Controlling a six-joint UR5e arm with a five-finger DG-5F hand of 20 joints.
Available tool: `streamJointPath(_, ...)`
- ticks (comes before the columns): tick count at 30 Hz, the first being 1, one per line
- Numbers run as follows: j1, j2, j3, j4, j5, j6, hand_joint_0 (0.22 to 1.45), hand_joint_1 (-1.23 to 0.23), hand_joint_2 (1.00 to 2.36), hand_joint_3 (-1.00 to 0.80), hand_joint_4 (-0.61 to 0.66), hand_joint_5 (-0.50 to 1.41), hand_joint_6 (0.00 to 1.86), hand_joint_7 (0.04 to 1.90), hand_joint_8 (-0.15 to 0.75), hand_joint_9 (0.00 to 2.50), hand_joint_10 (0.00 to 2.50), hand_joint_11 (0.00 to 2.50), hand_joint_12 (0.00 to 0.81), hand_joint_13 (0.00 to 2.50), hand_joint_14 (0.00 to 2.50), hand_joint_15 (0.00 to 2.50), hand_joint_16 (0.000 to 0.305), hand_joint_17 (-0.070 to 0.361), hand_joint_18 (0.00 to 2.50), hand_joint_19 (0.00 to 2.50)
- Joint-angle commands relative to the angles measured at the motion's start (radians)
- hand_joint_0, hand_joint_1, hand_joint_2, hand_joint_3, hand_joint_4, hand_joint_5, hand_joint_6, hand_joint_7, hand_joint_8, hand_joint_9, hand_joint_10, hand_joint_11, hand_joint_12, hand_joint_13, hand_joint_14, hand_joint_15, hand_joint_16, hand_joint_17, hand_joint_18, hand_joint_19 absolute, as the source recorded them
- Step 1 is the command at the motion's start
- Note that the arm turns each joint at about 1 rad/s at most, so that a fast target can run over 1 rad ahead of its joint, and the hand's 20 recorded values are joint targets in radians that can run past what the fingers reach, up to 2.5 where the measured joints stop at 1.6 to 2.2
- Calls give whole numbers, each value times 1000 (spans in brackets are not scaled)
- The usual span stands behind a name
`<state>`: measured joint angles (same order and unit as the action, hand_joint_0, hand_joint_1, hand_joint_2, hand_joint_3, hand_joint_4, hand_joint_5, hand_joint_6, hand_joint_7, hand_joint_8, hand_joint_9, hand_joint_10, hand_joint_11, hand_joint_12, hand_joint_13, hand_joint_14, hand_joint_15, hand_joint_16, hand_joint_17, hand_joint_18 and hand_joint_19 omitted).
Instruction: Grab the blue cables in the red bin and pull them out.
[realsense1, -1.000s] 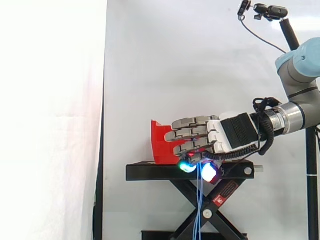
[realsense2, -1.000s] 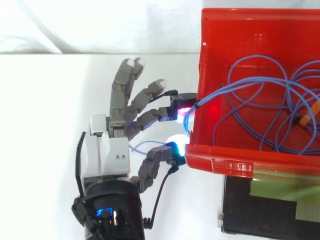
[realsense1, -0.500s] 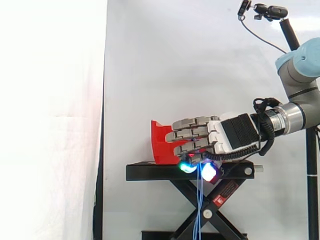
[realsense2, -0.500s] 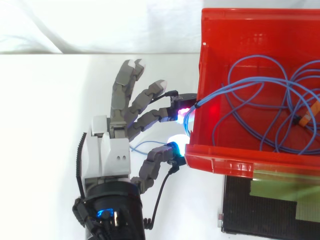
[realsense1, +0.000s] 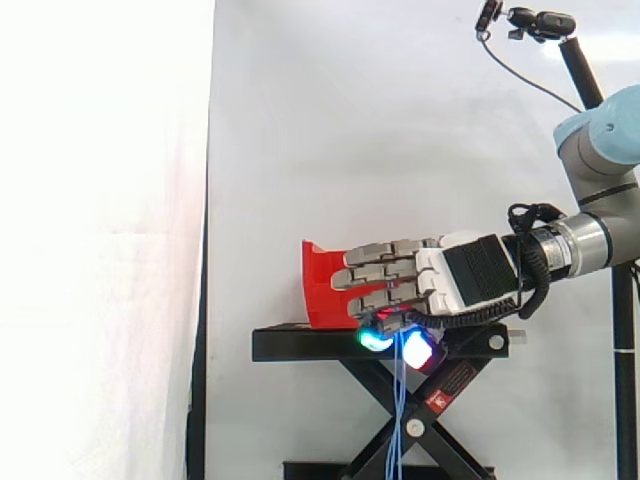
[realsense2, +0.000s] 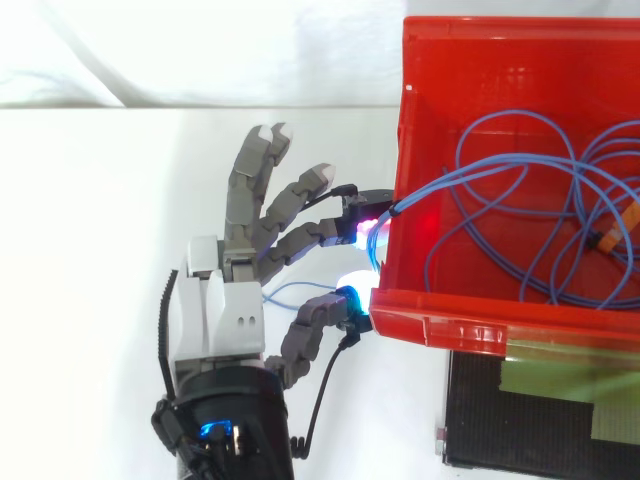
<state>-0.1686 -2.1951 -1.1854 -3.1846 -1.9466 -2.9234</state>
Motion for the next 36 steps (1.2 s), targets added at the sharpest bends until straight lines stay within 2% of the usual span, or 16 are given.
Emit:
streamJointPath(1, 0, 0, -5, 9, 0, 0, 896, -935, 1000, -1000, 344, 782, 8, 493, 299, 742, 10, 293, 333, 349, 12, 328, 45, 102, 138, 362)
streamJointPath(17, 0, 0, -5, 6, 0, 5, 914, -958, 1000, -1000, 300, 770, 10, 521, 311, 746, 12, 312, 331, 350, 12, 323, 46, 103, 140, 350)
streamJointPath(36, 0, 0, -5, -14, -2, 5, 907, -968, 1000, -1000, 305, 759, 9, 516, 311, 746, 10, 323, 331, 349, 12, 326, 46, 103, 131, 354)
